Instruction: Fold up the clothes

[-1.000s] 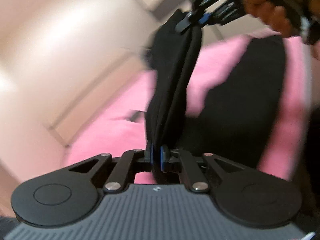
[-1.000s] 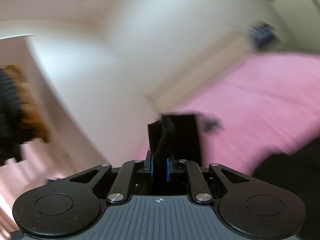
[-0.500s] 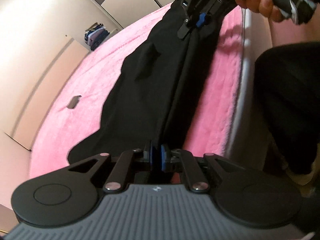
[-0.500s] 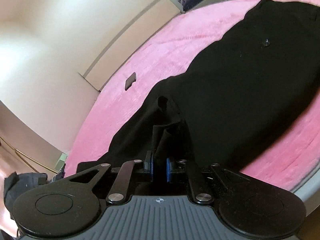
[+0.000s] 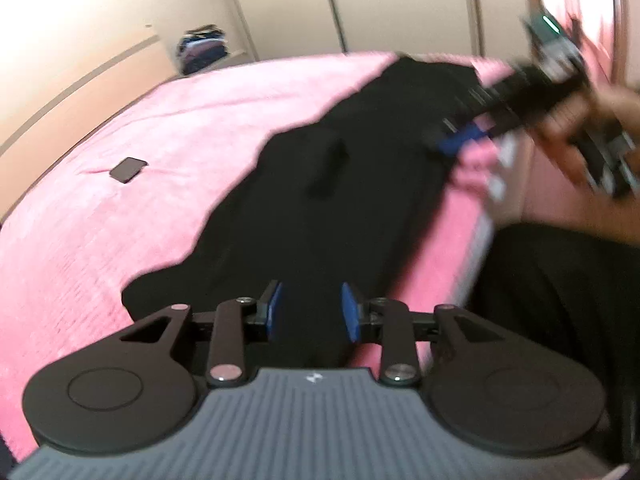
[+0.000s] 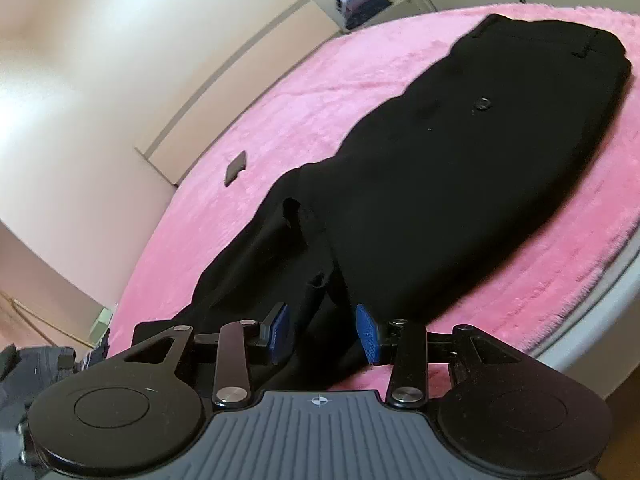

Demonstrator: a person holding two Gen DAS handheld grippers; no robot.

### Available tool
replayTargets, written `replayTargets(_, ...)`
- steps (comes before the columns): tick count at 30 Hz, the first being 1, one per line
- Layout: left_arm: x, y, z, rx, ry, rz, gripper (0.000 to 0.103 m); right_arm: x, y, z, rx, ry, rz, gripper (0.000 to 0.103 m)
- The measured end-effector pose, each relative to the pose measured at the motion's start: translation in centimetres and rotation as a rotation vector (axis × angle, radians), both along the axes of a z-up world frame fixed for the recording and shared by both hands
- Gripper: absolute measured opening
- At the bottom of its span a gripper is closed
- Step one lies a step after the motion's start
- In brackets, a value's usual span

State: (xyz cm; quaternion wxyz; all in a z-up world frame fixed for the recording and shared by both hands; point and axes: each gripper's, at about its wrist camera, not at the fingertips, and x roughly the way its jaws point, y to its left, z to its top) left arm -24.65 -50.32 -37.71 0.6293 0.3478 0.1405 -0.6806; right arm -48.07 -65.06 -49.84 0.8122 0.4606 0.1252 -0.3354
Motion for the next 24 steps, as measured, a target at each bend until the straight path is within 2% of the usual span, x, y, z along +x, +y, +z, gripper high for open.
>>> replayTargets(3, 0.8, -4.2, 0.1, -0.012, 0.008, -0.025, 0.028, 0.0, -0.3, -0.2, 0.047, -0.014, 0.0, 0.046)
replayTargets(5, 1.0, -7.5, -0.5, 0.005, 0.021, -0.049, 0.028, 0.6, -0.3, -0.3, 0.049, -0.017, 0.014, 0.061)
replayTargets(10, 1.3, -15.3, -2.2, 0.053, 0.061, -0.096, 0.028, 2.0, -0.4, -0.3, 0.052, 0.001, 0.015, 0.061)
replayTargets(13, 1.4, -18.2, -3.4, 0.079, 0.07, -0.101, 0.028, 2.0, -0.4, -0.6, 0.071, 0.042, 0.002, 0.012)
replayTargets(17, 1.5, -20.2, -5.2, 0.107, 0.067, -0.1, 0.028, 1.2, 0.0, -1.5, 0.077, 0.046, 0.021, 0.011)
replayTargets(22, 1.8, -21.4, -7.1, 0.137, 0.038, -0.087, 0.034, 1.3, -0.6, -1.5, 0.073, 0.052, 0.054, 0.011)
replayTargets(24, 2.2, -20.8, -6.9, 0.132, 0.014, -0.065, 0.033, 0.9, -0.8, -1.3, 0.085, 0.04, 0.058, 0.011)
